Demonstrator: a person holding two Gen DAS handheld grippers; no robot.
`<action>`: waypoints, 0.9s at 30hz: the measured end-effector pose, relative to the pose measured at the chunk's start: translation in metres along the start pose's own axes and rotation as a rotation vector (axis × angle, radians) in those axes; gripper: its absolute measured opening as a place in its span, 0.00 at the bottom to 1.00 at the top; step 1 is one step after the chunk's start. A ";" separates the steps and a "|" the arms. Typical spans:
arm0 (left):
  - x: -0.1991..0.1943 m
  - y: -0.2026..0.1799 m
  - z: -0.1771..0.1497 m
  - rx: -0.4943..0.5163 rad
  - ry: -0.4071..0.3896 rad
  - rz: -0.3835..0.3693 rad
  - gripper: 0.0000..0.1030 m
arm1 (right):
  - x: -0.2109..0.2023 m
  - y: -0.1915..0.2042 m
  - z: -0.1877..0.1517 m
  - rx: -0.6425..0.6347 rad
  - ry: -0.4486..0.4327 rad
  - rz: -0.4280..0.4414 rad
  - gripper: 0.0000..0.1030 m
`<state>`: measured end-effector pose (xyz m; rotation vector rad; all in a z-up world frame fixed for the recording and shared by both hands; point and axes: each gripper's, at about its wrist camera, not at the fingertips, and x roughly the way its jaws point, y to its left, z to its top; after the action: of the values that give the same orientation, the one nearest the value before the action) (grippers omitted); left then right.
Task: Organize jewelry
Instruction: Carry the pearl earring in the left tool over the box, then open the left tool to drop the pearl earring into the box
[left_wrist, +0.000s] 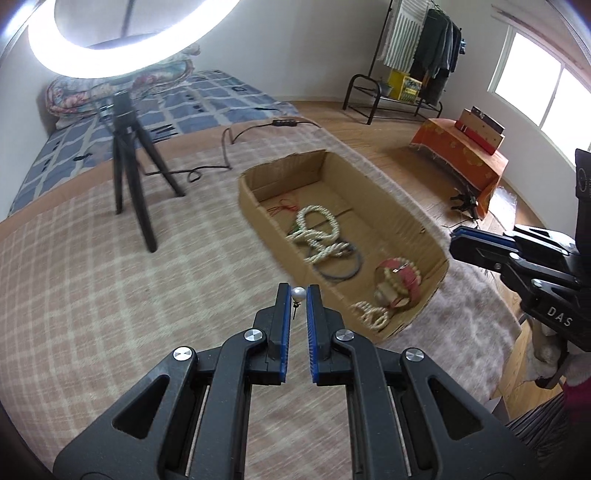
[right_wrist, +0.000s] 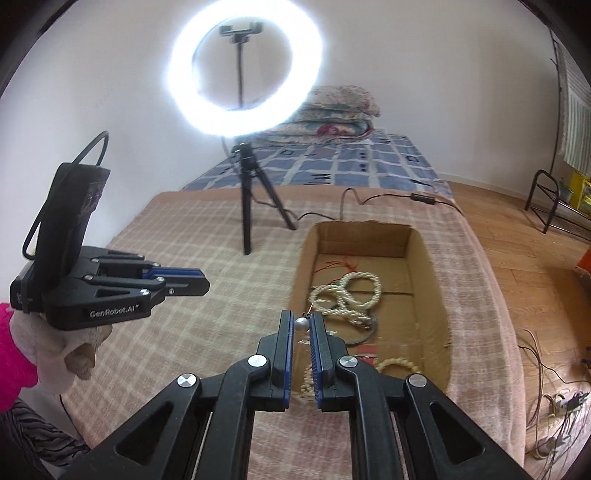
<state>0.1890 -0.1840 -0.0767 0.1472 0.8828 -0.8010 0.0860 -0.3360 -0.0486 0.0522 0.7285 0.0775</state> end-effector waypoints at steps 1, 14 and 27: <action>0.003 -0.003 0.002 0.003 0.000 -0.005 0.06 | 0.000 -0.005 0.001 0.007 -0.002 -0.007 0.06; 0.044 -0.047 0.012 0.025 0.031 -0.046 0.06 | 0.013 -0.057 0.011 0.078 0.003 -0.065 0.06; 0.061 -0.065 0.004 0.048 0.055 -0.048 0.06 | 0.038 -0.071 0.014 0.103 0.045 -0.060 0.06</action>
<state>0.1697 -0.2656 -0.1061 0.1915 0.9219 -0.8670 0.1272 -0.4033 -0.0691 0.1274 0.7779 -0.0158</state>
